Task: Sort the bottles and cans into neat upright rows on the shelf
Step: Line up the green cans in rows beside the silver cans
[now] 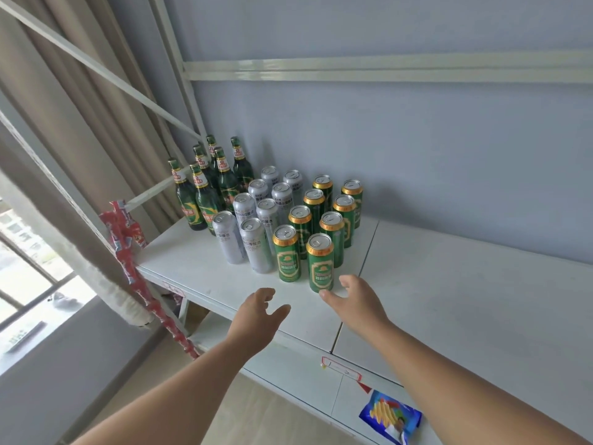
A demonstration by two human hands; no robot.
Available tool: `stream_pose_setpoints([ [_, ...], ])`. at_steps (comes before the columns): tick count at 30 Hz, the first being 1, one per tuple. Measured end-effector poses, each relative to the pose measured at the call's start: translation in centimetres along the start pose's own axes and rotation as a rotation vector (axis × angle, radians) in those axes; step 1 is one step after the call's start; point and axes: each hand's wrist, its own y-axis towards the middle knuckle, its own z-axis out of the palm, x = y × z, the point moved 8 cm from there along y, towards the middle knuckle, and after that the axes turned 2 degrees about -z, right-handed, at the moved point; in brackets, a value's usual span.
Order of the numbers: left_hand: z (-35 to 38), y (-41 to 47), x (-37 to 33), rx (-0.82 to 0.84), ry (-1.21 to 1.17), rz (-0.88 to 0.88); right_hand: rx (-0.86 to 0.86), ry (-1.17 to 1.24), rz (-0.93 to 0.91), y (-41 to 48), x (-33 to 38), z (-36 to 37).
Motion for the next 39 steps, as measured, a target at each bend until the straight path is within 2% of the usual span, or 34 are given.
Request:
stream_pose_setpoints([
  [9,-0.2,4.0,2.2,0.119,0.055,0.109,0.040,-0.012,0.101,0.2,0.6,2.9],
  [18,-3.4,9.4,5.1,0.280,0.079,0.311,-0.106,-0.072,0.231,0.1,3.9,6.4],
  [24,-3.1,9.5,6.5,0.382,0.062,0.368,-0.139,-0.068,0.279,-1.7,6.2,10.0],
  [32,-4.2,8.9,6.7,0.397,0.060,0.399,-0.161,-0.055,0.263,-1.3,7.8,10.6],
  [39,-6.2,9.7,6.4,0.336,0.046,0.363,-0.152,-0.030,0.211,0.0,8.7,10.9],
])
